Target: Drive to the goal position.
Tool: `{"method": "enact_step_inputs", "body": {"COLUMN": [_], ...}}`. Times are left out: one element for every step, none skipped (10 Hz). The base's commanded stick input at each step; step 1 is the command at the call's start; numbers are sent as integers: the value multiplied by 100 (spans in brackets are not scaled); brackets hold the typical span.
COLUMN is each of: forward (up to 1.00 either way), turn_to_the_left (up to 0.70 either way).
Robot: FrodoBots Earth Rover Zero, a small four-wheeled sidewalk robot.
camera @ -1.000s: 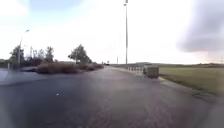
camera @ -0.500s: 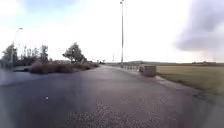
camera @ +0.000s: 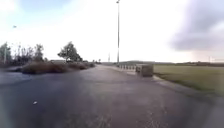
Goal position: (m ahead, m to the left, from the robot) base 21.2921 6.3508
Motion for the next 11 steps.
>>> {"method": "enact_step_inputs", "body": {"forward": [45,45,45,45,45,45,45,45,45,45,45], "turn_to_the_left": [-27,-27,-27,-27,-27,-27,-27,-27,0,0,0]}}
